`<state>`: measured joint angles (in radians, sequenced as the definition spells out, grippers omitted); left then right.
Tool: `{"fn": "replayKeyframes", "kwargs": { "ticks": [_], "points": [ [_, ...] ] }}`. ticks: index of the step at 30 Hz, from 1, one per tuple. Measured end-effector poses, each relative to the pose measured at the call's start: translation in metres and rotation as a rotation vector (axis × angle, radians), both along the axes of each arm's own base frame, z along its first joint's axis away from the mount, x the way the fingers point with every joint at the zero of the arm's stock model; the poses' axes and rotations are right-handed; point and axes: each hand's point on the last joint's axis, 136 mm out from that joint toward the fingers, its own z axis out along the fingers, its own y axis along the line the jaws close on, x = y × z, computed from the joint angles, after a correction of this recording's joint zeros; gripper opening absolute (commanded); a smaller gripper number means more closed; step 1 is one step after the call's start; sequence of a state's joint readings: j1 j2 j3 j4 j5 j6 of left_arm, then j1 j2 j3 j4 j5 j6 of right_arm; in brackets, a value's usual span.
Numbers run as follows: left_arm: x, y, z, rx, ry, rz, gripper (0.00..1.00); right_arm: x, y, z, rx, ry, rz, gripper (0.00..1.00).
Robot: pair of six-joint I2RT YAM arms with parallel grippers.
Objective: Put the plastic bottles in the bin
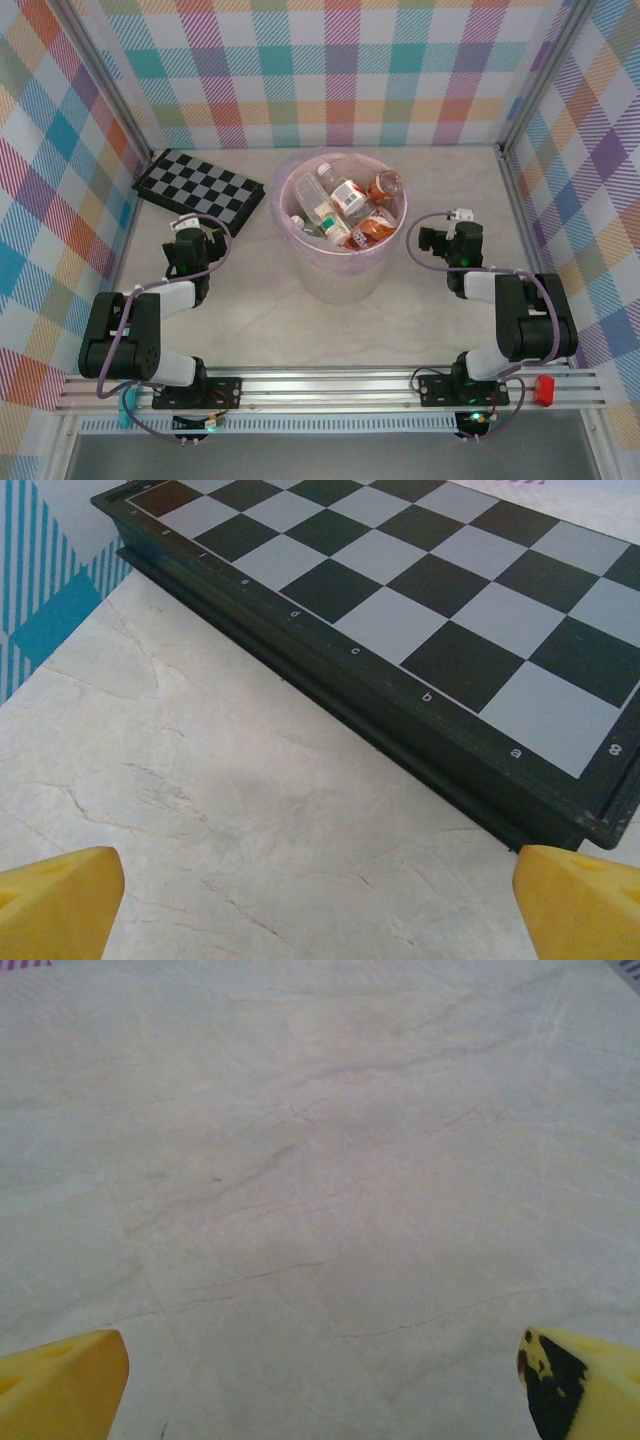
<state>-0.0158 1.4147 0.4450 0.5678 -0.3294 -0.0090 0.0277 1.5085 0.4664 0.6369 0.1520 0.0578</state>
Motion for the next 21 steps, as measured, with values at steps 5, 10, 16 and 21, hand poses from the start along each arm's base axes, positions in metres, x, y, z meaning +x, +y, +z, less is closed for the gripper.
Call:
{"fn": "replayKeyframes", "kwargs": {
  "ticks": [5, 10, 16, 21],
  "points": [
    [-0.008, -0.007, 0.003, -0.054, -0.057, -0.024, 0.99, 0.001, 0.002, 0.004, -0.003, -0.032, 0.014, 0.99],
    [0.001, -0.017, -0.013, -0.062, -0.042, -0.04, 0.99, -0.003, 0.002, 0.0, -0.005, -0.059, 0.019, 0.99],
    [0.011, -0.035, -0.019, -0.038, -0.02, -0.094, 0.98, -0.002, 0.004, 0.002, -0.001, -0.073, 0.026, 0.99],
    [0.015, -0.04, -0.02, -0.019, -0.052, -0.113, 0.99, -0.002, 0.004, 0.004, 0.0, -0.08, 0.029, 0.99]
  ]
}}
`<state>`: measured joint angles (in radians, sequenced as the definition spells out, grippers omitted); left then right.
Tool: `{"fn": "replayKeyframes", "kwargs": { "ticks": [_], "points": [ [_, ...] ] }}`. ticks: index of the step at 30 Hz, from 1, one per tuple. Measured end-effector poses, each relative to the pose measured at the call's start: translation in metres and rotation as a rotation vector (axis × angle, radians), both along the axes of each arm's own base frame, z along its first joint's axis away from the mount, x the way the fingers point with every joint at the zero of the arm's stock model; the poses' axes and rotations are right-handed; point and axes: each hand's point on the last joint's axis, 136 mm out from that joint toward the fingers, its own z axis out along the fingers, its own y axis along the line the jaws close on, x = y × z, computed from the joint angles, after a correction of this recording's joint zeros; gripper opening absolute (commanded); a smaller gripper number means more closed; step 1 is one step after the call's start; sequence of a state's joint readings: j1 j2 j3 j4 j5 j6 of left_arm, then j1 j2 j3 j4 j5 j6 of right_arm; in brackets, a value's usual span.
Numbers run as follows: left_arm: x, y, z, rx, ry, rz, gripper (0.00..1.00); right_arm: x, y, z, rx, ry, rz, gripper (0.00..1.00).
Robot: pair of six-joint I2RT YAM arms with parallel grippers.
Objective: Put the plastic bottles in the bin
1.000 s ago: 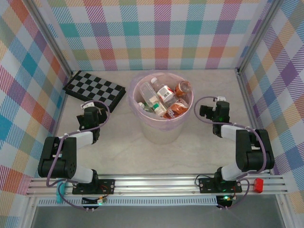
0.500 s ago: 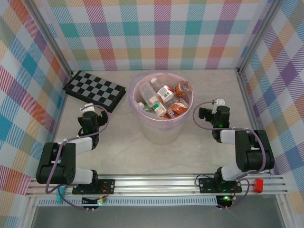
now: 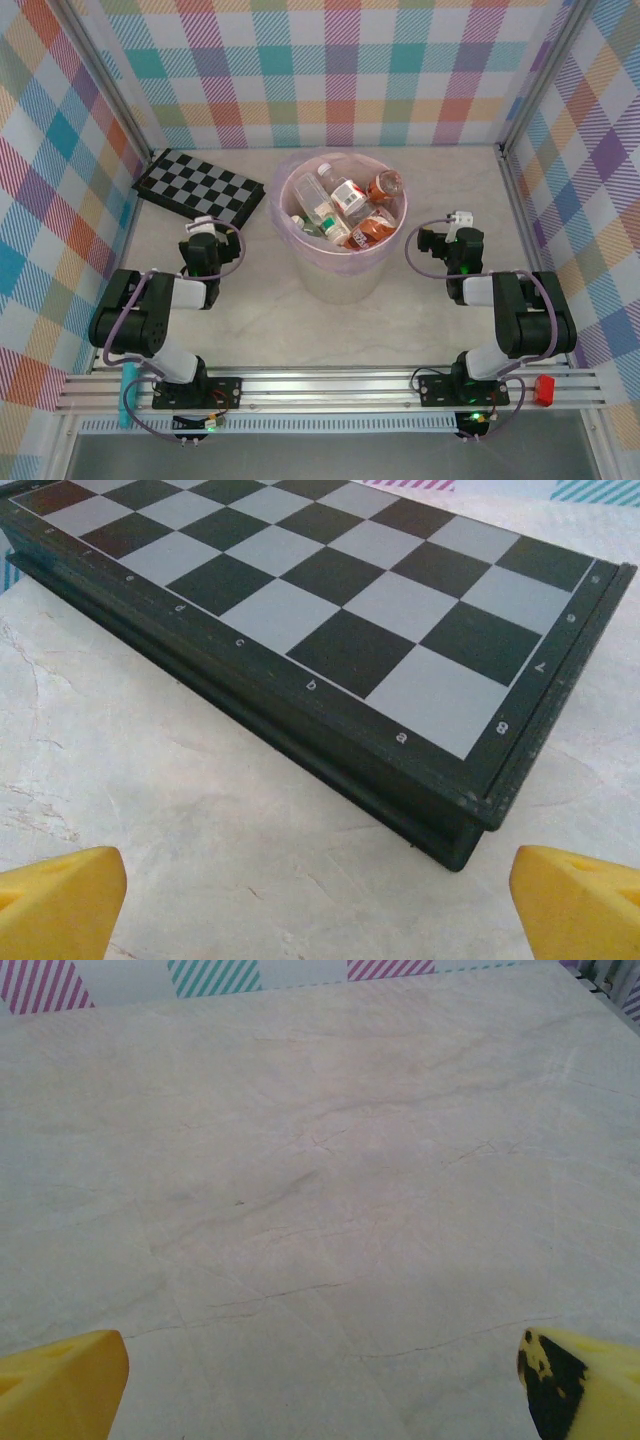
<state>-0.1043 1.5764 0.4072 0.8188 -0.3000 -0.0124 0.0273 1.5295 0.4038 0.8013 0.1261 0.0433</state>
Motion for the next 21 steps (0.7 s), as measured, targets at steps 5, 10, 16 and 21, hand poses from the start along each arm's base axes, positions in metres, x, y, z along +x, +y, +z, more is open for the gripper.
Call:
{"fn": "replayKeyframes", "kwargs": {
  "ticks": [5, 10, 16, 21],
  "points": [
    [0.0012, -0.0001, 0.0016, 0.004, -0.01, -0.002, 1.0, 0.0007, 0.0011, 0.0016, 0.003, -0.007, 0.006, 0.99],
    [0.002, -0.0002, 0.0036, 0.003, -0.02, -0.002, 1.0, 0.0007, 0.0013, 0.0016, 0.003, -0.007, 0.007, 0.99],
    [0.0025, -0.0003, 0.0048, 0.003, -0.025, -0.002, 1.0, 0.0007, 0.0032, 0.0016, 0.004, -0.007, 0.019, 0.99],
    [0.0027, -0.0003, 0.0053, 0.003, -0.027, -0.002, 1.0, 0.0006, 0.0039, 0.0014, 0.006, -0.006, 0.022, 1.0]
  ]
}}
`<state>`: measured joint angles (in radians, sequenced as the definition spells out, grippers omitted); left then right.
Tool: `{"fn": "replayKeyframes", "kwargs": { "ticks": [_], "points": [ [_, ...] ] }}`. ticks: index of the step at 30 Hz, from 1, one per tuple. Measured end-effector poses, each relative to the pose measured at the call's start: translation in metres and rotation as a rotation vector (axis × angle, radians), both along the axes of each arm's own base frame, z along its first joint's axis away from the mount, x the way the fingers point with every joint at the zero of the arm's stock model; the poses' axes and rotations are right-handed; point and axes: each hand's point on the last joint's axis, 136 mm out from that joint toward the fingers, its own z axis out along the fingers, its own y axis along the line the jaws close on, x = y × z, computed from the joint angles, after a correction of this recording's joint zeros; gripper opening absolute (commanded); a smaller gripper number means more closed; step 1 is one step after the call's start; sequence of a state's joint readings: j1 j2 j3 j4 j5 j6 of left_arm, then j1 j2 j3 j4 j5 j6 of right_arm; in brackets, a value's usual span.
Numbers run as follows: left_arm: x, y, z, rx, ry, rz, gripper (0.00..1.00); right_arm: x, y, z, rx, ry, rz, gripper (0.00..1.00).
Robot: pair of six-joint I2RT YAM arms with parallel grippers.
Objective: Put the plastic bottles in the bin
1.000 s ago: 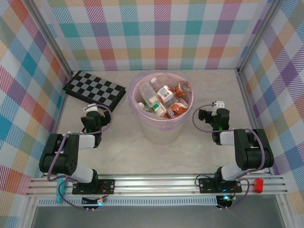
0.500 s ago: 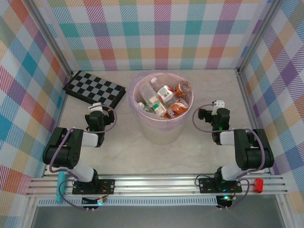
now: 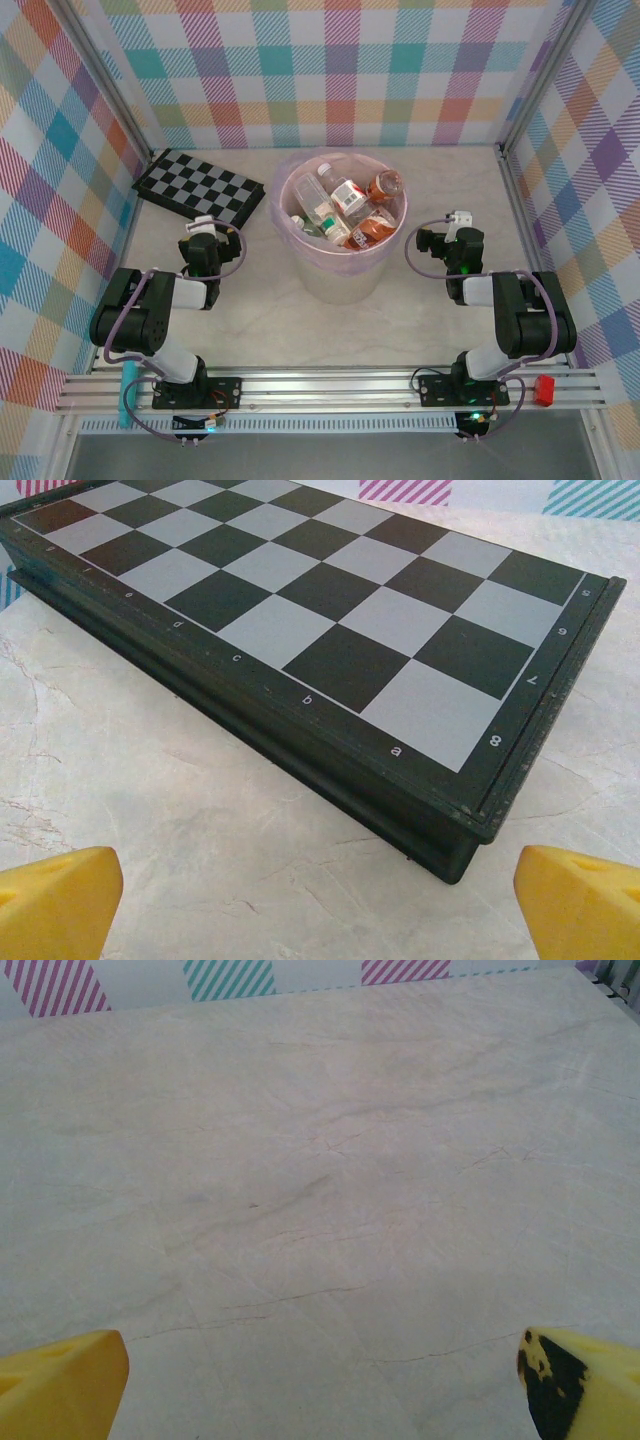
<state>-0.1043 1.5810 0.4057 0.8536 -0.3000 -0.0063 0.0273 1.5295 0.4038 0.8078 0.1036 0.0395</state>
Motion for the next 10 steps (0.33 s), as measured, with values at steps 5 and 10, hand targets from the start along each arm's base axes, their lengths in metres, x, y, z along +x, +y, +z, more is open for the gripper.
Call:
{"fn": "replayKeyframes", "kwargs": {
  "ticks": [5, 10],
  "points": [
    [-0.0001, 0.0, -0.0001, 0.0, 0.0, 0.0, 1.0, 0.0, 0.0001, 0.0, 0.0, 0.0, 0.001, 1.0],
    [-0.0001, 0.0, -0.0001, 0.0, 0.0, 0.0, 1.0, 0.0, 0.0003, 0.0, 0.002, 0.0, 0.003, 0.99]
  ]
}}
